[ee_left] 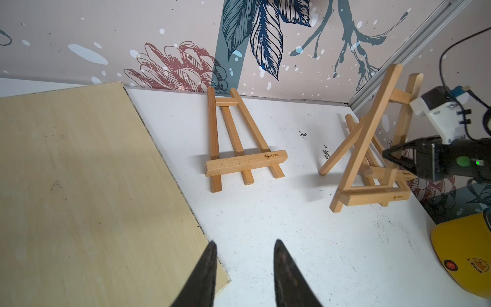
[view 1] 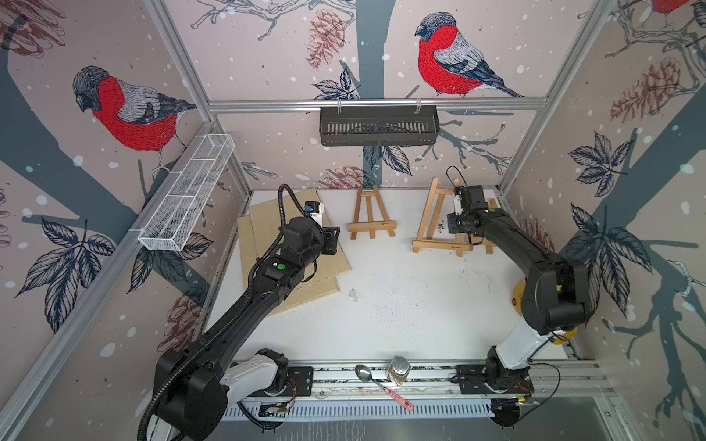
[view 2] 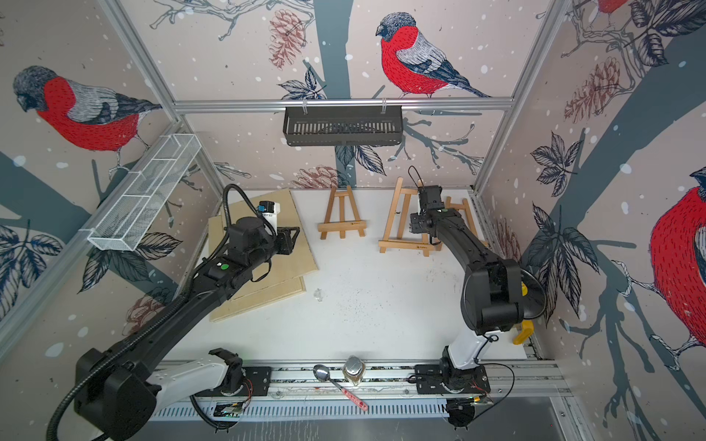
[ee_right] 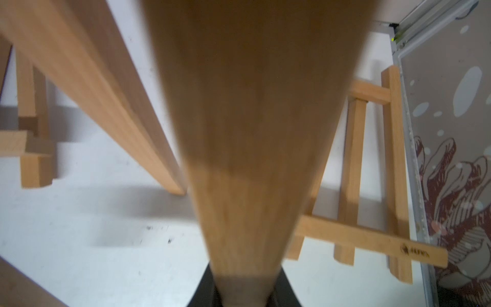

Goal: Disassemble the easel
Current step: Place the easel at the center of the board.

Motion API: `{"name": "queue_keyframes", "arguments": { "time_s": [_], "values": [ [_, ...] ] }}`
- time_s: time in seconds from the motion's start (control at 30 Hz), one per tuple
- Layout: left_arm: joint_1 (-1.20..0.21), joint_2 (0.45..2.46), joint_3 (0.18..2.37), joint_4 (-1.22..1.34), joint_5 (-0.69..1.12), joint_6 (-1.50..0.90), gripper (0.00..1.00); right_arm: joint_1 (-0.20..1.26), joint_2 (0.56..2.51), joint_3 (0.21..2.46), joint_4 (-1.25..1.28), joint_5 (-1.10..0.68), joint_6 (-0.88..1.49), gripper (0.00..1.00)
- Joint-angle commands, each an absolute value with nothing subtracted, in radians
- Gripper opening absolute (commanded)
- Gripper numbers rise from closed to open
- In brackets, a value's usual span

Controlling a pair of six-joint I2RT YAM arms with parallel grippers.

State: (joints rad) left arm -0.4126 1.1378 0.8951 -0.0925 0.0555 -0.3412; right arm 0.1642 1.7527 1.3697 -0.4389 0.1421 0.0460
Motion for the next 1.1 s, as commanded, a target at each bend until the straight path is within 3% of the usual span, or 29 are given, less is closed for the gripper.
{"name": "queue_keyframes", "arguments": {
  "time_s": [0.0, 0.43, 0.9, 1.07],
  "values": [
    [-0.413, 1.139, 0.891, -0.078, 0.04, -0.334, 0.36, 0.158, 1.841, 1.441, -0.468, 0.202, 0.013, 0.17],
    [-0.412, 1.177, 0.896, -0.084, 0.027, -0.328, 0.36, 0.154, 2.209, 1.761, -0.493, 0.288, -0.023, 0.19],
    [-0.412, 1.228, 0.932, -0.1, 0.032, -0.318, 0.36, 0.12, 2.392, 1.891, -0.465, 0.327, -0.059, 0.22],
    [-0.413, 1.256, 0.958, -0.113, 0.045, -0.319, 0.36, 0.118, 2.396, 1.888, -0.444, 0.35, -0.064, 0.44]
  ]
}}
